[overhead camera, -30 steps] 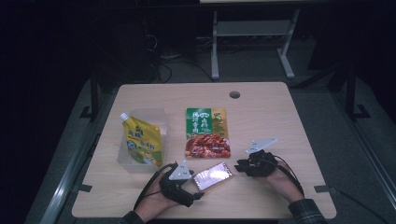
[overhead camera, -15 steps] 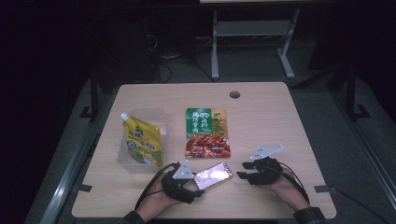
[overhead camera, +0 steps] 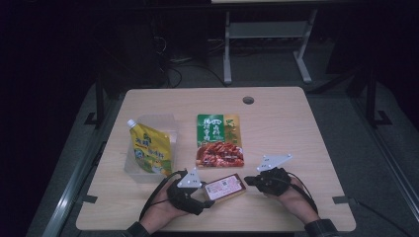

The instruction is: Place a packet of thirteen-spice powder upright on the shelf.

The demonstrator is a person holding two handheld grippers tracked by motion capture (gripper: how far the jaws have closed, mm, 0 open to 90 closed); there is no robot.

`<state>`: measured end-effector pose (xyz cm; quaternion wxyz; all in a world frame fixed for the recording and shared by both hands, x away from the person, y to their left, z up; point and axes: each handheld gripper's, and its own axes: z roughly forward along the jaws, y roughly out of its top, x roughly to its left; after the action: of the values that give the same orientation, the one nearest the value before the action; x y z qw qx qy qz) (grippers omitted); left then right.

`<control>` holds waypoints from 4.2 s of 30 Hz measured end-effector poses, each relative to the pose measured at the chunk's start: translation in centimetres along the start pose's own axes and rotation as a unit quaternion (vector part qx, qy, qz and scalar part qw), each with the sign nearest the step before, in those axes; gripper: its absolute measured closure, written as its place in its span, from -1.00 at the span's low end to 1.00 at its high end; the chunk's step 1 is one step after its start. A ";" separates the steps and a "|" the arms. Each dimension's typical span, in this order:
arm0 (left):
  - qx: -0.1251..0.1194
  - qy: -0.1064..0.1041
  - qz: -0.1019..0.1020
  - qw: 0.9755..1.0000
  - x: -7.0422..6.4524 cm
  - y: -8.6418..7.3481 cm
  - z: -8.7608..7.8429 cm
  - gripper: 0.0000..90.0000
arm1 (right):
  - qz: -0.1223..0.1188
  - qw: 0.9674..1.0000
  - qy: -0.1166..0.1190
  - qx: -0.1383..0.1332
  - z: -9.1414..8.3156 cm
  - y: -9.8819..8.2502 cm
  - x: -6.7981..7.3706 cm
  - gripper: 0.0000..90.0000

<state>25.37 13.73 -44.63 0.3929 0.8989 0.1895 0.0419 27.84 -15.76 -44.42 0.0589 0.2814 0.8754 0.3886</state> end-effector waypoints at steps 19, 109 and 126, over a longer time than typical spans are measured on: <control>-0.056 -0.024 0.024 0.998 -0.1 2.1 -1.4 -0.29 | -0.012 1.000 0.015 0.015 0.8 -0.3 0.7 1.00; -0.069 -0.015 -0.042 0.997 -0.4 0.6 -3.1 -0.52 | 0.085 0.994 -0.064 -0.034 -1.8 0.3 3.2 -0.34; -0.056 -0.021 -0.057 0.997 -1.3 -2.2 -3.2 -0.52 | 0.080 0.992 -0.088 -0.037 0.2 1.8 3.0 0.01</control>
<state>22.76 16.84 -43.92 0.4483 0.8639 0.2294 0.0111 26.28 -13.01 -42.93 0.1149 0.3808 0.8266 0.3982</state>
